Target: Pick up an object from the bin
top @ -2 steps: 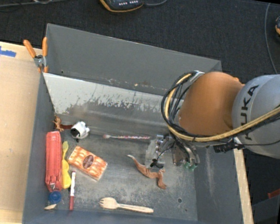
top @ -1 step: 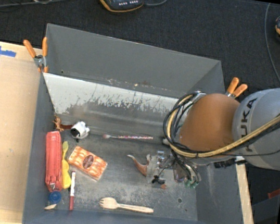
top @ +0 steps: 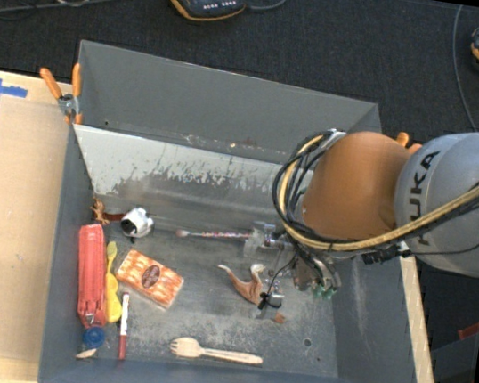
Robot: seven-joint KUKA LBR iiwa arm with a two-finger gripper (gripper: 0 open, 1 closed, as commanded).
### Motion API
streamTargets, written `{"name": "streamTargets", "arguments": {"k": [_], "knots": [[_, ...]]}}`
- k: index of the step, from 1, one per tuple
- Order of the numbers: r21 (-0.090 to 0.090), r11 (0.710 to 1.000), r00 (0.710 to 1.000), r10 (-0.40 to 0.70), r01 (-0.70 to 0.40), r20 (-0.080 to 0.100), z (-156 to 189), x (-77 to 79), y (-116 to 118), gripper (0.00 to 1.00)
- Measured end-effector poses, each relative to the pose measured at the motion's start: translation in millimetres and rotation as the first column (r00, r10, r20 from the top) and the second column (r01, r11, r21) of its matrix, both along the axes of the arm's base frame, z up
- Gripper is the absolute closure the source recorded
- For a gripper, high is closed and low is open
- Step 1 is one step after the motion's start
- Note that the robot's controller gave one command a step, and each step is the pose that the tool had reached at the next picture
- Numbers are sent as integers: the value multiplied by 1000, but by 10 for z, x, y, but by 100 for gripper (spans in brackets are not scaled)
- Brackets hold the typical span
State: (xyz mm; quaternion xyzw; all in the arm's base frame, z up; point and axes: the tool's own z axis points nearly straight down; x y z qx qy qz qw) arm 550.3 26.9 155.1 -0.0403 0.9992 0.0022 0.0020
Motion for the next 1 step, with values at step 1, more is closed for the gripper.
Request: {"name": "streamTargets", "arguments": {"k": [1], "knots": [[0, 1000, 1000, -1, 1, 0, 0, 0, -2, 0]]}}
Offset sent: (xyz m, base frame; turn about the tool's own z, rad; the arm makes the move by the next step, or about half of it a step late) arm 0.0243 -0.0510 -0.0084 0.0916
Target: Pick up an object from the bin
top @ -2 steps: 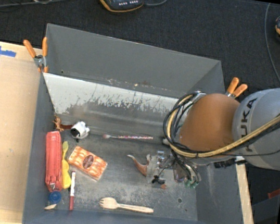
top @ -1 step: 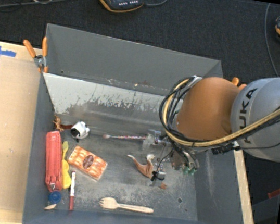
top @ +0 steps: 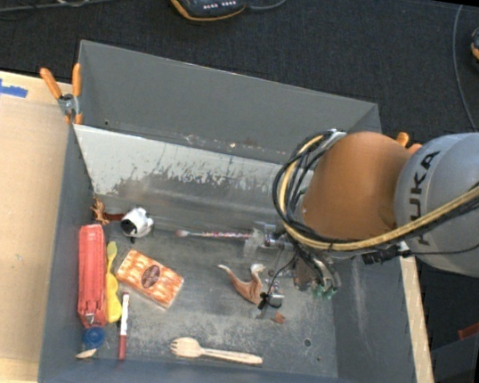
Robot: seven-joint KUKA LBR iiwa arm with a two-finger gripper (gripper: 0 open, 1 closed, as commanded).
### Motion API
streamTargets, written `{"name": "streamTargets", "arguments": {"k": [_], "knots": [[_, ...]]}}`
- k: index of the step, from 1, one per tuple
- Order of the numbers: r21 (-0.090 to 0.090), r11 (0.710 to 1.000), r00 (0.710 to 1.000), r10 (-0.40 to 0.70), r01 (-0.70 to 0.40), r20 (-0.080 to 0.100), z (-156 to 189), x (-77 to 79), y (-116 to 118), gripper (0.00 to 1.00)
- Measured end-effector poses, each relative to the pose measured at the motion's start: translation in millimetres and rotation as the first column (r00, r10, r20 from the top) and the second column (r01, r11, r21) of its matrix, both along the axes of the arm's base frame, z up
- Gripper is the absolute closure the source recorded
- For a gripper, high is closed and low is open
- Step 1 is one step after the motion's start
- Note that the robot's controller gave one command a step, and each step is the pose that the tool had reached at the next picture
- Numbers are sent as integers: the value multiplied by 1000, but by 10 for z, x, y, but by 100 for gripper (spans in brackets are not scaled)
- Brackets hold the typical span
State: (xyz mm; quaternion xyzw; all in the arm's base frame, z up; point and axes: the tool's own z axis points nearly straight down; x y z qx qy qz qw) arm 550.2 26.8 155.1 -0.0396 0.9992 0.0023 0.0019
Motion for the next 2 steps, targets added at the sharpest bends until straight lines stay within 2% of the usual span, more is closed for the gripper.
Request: {"name": "streamTargets", "arguments": {"k": [1, 2], "knots": [[1, 998, 998, -66, 66, 1, -64, 182, -357, 0], [2, 997, 997, -83, 83, -1, -260, 239, -490, 0]]}}
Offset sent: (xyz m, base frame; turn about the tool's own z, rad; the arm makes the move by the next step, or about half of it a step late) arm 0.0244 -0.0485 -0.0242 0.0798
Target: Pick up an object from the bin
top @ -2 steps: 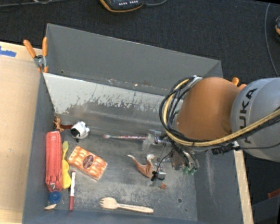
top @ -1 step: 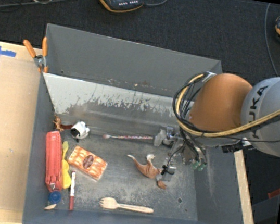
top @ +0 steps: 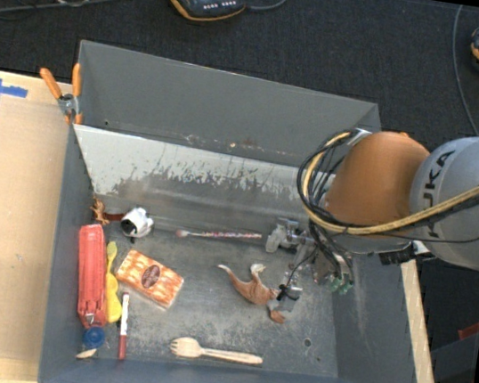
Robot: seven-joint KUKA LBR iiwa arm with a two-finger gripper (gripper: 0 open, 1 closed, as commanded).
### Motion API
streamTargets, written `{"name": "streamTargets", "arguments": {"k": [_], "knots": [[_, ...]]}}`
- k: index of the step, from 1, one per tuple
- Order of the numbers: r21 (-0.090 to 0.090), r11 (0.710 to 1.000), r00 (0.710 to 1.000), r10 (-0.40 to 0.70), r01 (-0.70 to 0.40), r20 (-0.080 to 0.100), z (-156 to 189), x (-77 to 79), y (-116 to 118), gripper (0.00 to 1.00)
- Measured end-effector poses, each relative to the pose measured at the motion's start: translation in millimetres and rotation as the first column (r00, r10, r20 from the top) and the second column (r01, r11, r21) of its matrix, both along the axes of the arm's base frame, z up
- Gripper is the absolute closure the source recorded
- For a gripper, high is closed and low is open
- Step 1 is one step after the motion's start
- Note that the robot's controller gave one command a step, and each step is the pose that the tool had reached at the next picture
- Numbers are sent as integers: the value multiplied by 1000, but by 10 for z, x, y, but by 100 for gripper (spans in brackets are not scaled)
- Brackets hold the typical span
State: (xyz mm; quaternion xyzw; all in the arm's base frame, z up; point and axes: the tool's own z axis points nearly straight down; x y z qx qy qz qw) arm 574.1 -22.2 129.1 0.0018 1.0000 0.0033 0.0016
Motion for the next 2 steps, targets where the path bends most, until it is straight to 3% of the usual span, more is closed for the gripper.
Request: {"name": "streamTargets", "arguments": {"k": [1, 2], "knots": [[0, 993, 993, -118, 118, 3, -514, -126, -706, 0], [2, 996, 996, -89, 89, 1, -582, -316, -463, 0]]}}
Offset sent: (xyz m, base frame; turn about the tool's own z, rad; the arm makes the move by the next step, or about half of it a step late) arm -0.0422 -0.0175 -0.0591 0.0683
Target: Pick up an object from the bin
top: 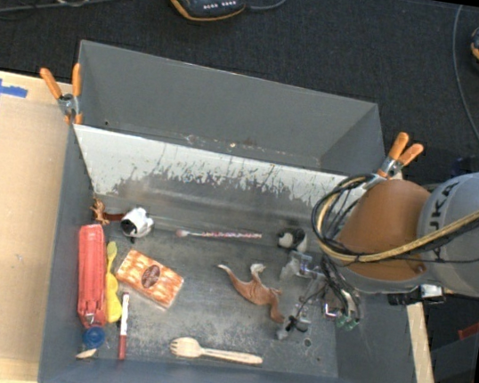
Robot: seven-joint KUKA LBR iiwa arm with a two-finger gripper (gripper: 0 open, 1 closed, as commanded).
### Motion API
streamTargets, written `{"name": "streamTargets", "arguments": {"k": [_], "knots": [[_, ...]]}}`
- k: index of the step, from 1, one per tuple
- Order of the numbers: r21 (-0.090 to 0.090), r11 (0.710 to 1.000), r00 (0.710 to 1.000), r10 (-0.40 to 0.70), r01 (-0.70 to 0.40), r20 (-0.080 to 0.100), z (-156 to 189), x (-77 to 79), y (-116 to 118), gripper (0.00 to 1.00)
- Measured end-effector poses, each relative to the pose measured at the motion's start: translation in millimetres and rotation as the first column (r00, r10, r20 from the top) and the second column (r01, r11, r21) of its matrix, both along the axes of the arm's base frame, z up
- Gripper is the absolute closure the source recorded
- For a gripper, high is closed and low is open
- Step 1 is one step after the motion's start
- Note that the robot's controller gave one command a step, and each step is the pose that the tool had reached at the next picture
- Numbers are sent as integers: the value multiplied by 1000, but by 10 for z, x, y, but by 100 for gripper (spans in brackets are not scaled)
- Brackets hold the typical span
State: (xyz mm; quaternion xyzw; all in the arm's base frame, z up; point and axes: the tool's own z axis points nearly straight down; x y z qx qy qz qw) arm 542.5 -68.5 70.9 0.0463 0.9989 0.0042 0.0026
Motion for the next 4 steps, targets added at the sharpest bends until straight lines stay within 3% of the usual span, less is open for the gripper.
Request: {"name": "streamTargets", "arguments": {"k": [1, 4], "knots": [[-1, 1000, 1000, 1, -1, -1, 0, -31, 206, 100], [-1, 1000, 1000, 3, -3, -1, 307, 12, 87, 100]]}}
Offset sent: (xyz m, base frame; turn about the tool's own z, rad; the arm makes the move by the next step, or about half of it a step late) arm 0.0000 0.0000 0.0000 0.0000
